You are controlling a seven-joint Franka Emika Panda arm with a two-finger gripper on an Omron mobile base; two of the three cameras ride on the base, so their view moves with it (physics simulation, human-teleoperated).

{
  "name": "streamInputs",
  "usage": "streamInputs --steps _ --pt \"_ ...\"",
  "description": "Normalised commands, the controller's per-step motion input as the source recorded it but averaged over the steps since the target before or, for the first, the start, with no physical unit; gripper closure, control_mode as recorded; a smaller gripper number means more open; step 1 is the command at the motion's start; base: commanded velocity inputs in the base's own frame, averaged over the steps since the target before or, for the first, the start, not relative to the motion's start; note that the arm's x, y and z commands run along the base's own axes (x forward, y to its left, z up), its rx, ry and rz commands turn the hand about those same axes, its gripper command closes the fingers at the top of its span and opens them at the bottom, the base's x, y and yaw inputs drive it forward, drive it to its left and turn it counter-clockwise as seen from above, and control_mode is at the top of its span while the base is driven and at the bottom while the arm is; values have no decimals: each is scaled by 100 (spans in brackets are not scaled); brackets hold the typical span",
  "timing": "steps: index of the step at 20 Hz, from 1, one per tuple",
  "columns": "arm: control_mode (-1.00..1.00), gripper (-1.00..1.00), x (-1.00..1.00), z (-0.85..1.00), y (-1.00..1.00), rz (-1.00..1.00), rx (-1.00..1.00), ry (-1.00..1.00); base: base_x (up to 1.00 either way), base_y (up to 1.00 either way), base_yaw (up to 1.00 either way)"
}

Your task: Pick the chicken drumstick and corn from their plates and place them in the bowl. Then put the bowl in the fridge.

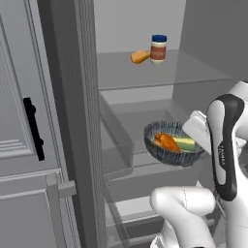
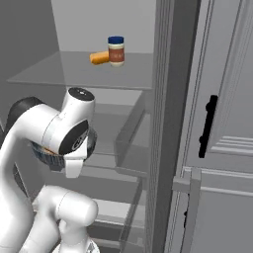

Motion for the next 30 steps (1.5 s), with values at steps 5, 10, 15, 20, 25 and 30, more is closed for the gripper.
streamInputs --steps 5,10,15,20,25,30 --pt "-100 100 100 -9 -1 0 0 0 0 0 0" --pt "-100 100 100 -37 0 0 0 -5 0 0 0" --pt "-100 100 96 -13 1 -1 0 -2 0 0 0" --pt "-100 100 71 0 0 -1 0 5 0 0 0" --pt "-100 100 28 -32 0 0 0 0 0 0 0" --pt "-100 100 40 -61 0 0 0 0 0 0 0"
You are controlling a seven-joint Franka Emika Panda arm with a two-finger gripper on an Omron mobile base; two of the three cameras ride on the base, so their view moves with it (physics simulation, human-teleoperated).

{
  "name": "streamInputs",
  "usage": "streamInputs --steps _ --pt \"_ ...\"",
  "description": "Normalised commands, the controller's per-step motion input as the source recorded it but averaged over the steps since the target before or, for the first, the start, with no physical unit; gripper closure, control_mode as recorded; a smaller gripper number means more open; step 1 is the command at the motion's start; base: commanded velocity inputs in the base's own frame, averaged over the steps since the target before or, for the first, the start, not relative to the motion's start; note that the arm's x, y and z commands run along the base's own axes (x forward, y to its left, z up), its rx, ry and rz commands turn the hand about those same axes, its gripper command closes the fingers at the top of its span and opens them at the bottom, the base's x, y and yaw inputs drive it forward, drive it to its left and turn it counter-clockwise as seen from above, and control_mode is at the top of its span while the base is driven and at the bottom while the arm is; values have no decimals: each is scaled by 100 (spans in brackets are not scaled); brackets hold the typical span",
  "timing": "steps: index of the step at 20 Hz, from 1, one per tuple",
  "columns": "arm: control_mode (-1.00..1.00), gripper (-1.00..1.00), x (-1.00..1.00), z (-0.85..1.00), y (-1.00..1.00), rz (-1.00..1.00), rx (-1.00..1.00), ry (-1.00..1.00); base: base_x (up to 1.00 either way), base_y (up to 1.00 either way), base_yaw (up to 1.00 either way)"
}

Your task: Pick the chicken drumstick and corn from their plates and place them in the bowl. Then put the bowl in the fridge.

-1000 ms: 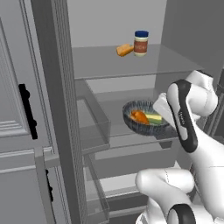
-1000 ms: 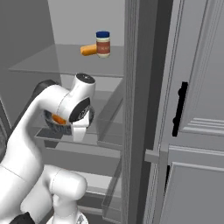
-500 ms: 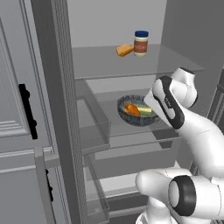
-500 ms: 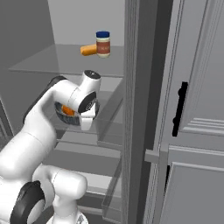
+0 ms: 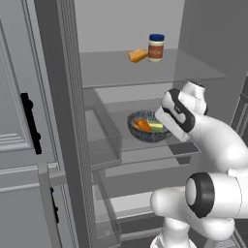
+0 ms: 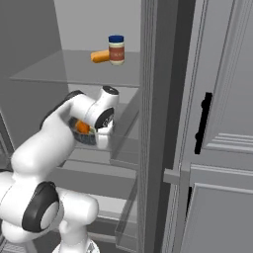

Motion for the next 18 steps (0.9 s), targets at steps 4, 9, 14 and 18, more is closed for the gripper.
streamInputs --steps 4,9,14,18 --pt "-100 100 65 -31 0 0 0 0 0 0 0" --pt "-100 100 64 -32 0 0 0 2 0 0 0" --pt "-100 -100 54 -30 1 0 0 1 0 0 0" --pt "-100 -100 9 -2 4 0 0 -12 0 0 0"
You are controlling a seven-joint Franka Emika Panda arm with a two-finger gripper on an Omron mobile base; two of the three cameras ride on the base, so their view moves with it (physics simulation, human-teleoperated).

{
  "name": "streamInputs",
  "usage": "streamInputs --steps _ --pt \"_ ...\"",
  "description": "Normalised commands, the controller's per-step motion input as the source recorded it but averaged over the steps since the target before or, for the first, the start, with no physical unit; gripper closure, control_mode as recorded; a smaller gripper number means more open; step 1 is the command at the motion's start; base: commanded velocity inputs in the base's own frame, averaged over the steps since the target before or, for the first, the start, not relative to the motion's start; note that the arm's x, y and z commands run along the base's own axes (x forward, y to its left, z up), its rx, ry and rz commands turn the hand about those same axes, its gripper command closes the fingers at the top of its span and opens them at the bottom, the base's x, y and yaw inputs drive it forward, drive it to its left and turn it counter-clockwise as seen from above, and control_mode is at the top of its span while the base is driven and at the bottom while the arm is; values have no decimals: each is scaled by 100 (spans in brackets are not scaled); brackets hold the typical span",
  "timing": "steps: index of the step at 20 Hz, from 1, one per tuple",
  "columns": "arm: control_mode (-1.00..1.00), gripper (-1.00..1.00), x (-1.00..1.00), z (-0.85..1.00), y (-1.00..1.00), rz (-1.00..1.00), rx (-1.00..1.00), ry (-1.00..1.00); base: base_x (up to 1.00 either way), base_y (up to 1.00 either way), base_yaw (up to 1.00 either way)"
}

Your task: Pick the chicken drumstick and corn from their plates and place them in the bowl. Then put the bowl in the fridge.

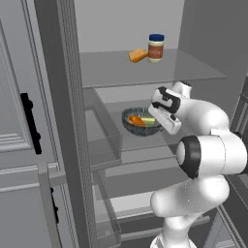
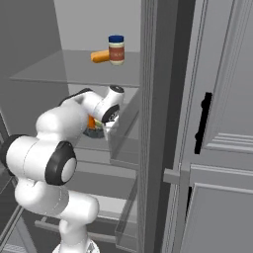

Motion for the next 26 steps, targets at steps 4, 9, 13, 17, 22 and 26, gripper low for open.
streamInputs --steps 4,9,13,17,22,26 --pt "-100 -100 -16 19 7 0 0 -33 0 0 0" --pt "-100 -100 -49 47 17 0 -3 -31 0 0 0" --pt "-100 -100 -64 76 5 0 -1 -8 0 0 0" --pt "-100 -100 -91 99 2 0 -3 0 0 0 0" --pt "-100 -100 -100 83 1 0 -8 0 0 0 0" --pt "-100 -100 -100 43 0 1 -14 -14 0 0 0"
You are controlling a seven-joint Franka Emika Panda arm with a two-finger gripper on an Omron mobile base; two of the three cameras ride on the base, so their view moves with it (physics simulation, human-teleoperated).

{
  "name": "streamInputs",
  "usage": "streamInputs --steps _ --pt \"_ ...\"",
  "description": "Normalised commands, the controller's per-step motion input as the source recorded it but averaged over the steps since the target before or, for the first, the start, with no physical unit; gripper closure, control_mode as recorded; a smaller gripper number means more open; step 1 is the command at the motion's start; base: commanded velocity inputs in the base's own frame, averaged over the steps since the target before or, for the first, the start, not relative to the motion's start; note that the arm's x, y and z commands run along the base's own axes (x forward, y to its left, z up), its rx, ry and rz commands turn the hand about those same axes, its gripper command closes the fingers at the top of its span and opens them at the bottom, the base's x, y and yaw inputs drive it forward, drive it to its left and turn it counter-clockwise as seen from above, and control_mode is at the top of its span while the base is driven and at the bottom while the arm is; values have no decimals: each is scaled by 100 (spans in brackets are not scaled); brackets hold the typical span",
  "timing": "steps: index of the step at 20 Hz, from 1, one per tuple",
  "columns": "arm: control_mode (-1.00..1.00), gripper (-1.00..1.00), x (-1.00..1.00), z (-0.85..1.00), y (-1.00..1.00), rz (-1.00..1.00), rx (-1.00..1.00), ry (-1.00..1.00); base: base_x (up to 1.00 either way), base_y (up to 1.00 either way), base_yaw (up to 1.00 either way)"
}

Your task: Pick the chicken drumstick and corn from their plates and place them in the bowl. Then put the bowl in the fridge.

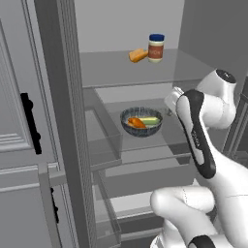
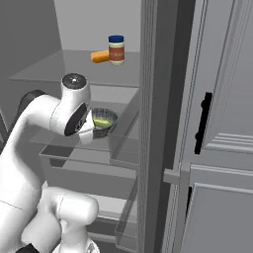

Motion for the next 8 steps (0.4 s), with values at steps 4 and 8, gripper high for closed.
streamInputs --steps 4,8 --pt "-100 -100 -100 28 0 2 -13 -8 0 0 0" --pt "-100 -100 -71 20 0 4 -5 -4 0 0 0"
